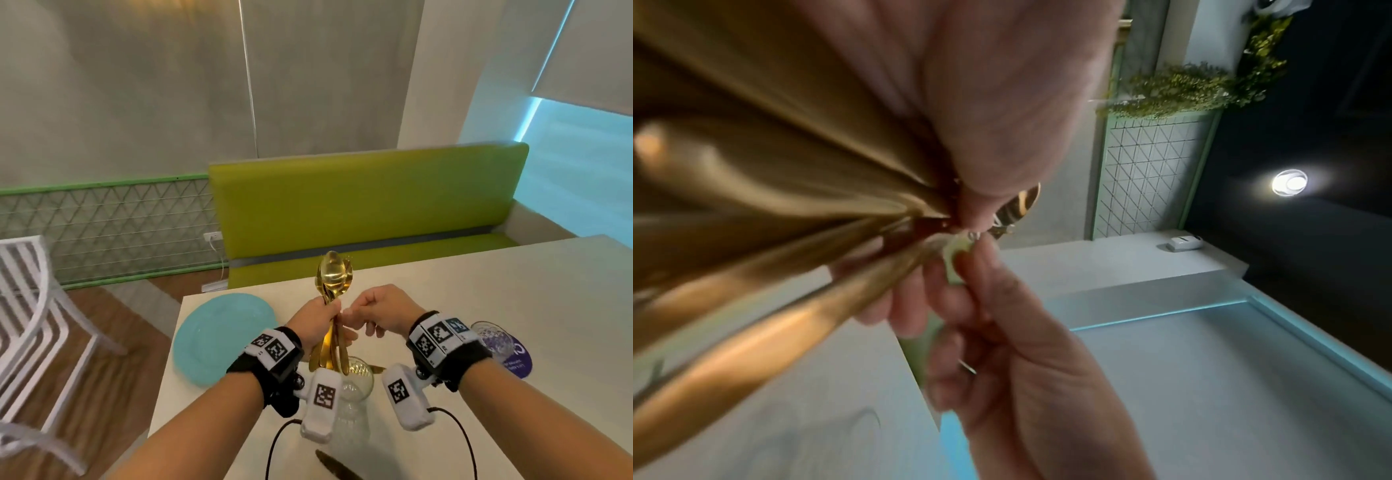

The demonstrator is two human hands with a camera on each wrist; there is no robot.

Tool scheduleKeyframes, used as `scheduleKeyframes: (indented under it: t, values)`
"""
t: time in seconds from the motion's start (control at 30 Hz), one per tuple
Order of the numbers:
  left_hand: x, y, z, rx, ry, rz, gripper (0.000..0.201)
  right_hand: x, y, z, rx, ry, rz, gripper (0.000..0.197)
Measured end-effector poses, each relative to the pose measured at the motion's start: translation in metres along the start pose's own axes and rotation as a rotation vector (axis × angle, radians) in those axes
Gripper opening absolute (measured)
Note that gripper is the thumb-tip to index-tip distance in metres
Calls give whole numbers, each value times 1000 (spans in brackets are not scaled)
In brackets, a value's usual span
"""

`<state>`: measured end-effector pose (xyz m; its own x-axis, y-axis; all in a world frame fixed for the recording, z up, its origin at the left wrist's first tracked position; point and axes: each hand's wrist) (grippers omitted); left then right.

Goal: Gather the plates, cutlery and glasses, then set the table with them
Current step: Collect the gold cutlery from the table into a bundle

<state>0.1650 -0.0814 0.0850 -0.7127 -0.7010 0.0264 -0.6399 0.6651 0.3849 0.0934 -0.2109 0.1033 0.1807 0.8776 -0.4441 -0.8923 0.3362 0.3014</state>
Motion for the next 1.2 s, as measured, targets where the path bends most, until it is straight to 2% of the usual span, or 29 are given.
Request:
scheduleKeyframes:
  t: [0.1, 0.13, 0.17, 0.27, 0.43, 0.53, 0.6, 0.67, 0.77, 0.93, 1.03, 1.2]
  values:
    - [-21, -10, -4, -39, -58, -133, 23, -9, -17, 1, -7, -30, -65, 17]
    - [-69, -60, 1, -71, -44, -296, 23, 4, -95, 16, -1, 4, 52, 17]
    - [-74, -64, 6, -97, -97, -345, 24, -2, -93, 14, 10, 41, 33, 16]
    - [-91, -80, 28, -209, -237, -364, 15, -9, -94, 12, 27, 81, 8, 14]
    - [-86, -93, 50, -287, -415, -363, 18, -21, -87, -12, 68, 163, -24, 13]
    - [-84, -116, 65, -333, -550, -352, 11, -26, -95, -29, 124, 189, -30, 12]
    - [-84, -129, 75, -373, -701, -347, 25, -26, -98, -41, 169, 211, -28, 11]
    - [-84, -139, 84, -389, -821, -356, 31, -23, -98, -52, 214, 258, -6, 12]
    - [-81, -149, 95, -387, -923, -370, 37, -13, -100, -67, 254, 269, 36, 12]
    - [-78, -151, 100, -366, -1247, -267, 37, -4, -102, -76, 282, 238, 55, 10]
    - [-78, -145, 98, -321, -1199, -343, 37, -2, -102, -77, 281, 232, 56, 9]
    - [-84, -148, 97, -316, -1259, -323, 31, -4, -96, -79, 294, 234, 44, 9]
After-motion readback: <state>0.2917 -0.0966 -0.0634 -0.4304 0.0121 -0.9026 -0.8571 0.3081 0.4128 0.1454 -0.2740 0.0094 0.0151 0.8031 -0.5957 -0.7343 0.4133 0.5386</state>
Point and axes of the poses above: each hand's wrist, its own y-axis away from the middle knuckle, its own x-axis out of the palm, z = x × y, and after that the axes turned 1 degree about x, right-handed
